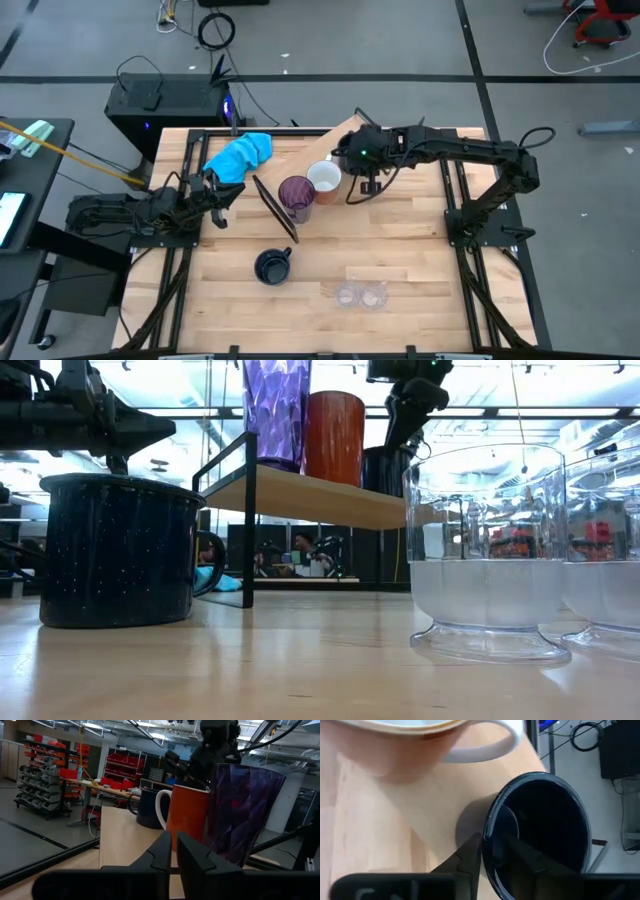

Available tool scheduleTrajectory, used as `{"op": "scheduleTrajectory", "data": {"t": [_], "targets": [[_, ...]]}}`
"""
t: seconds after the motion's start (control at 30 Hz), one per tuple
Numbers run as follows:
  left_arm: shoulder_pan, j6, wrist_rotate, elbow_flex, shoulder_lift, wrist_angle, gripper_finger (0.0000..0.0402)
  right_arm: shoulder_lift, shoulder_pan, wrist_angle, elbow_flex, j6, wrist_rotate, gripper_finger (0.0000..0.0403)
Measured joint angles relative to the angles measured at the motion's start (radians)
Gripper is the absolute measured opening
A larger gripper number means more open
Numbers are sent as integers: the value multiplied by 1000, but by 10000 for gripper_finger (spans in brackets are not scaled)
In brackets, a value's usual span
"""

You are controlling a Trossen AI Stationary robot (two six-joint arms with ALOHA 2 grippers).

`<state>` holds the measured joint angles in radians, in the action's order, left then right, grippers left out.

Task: Stack small to large cups/mugs on shelf
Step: Put the right dark blue mug on the shelf

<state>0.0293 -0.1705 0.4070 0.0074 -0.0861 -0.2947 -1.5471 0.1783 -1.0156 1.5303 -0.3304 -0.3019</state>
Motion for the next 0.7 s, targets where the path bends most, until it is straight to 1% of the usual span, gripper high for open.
{"op": "scheduleTrajectory", "data": {"t": [0.27,0.37,0.57,0.7], "targets": [[0,0,0,0,0,0,36,2,-2,37,3,-12,3,138],[0,0,0,0,0,0,40,4,-2,34,29,7,4,150],[0,0,0,0,0,0,36,10,4,-55,92,46,4,170],[0,0,0,0,0,0,31,25,58,-126,101,68,5,174]]}}
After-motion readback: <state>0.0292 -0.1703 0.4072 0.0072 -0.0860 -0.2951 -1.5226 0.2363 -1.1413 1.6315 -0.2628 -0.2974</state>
